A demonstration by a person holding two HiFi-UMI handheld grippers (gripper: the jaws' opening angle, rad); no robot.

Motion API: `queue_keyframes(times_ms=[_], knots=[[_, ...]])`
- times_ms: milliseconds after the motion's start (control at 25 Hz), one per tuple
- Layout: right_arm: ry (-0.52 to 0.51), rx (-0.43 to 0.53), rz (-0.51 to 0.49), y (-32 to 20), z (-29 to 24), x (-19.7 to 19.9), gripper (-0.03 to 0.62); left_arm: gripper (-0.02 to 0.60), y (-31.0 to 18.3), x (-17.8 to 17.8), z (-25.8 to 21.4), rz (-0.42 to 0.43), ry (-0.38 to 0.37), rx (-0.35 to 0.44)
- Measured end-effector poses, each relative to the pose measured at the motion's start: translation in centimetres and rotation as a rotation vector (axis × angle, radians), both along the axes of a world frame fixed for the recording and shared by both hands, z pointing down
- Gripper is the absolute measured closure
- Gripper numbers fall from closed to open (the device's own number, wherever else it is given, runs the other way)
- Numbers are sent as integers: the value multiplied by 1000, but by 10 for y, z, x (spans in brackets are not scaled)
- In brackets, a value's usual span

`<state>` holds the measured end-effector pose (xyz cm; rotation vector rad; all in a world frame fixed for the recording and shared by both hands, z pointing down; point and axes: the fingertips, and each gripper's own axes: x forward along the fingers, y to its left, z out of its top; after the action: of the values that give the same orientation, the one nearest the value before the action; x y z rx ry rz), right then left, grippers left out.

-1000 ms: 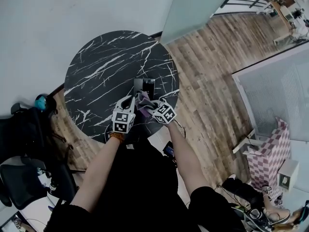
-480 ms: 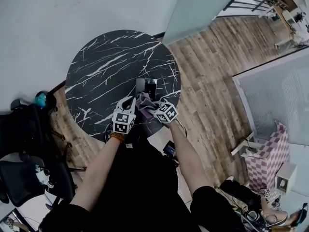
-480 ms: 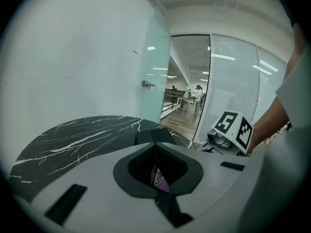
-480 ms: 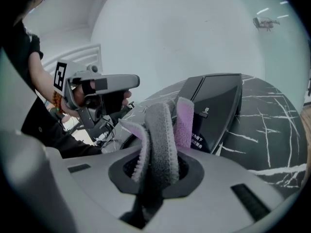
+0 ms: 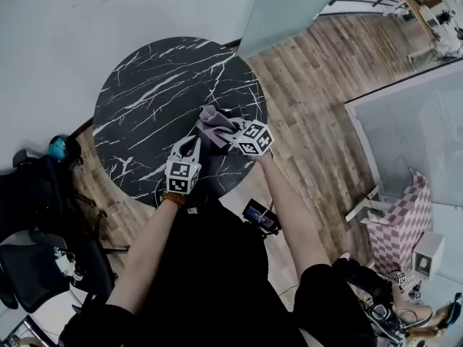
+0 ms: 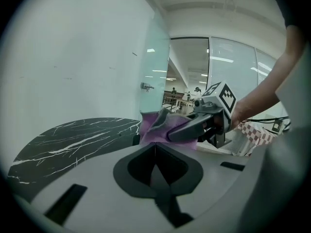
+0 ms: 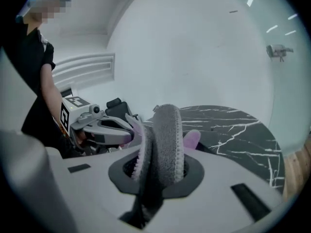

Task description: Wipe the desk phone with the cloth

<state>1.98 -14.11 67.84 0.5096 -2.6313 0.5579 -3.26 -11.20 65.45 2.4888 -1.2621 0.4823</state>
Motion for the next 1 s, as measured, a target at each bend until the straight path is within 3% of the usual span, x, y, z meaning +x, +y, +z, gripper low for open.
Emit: queue_keyframes(times_ms=[240,480,1000], knots=[[76,94,100,-29,-1,24,537,568,2,2,-5,18,-2,11],[125,111,190,-43,8,47,537,568,1,7,-7,27,-1,11],[198,82,250,-55,28,52,537,568,9,17,0,59,-9,-4]])
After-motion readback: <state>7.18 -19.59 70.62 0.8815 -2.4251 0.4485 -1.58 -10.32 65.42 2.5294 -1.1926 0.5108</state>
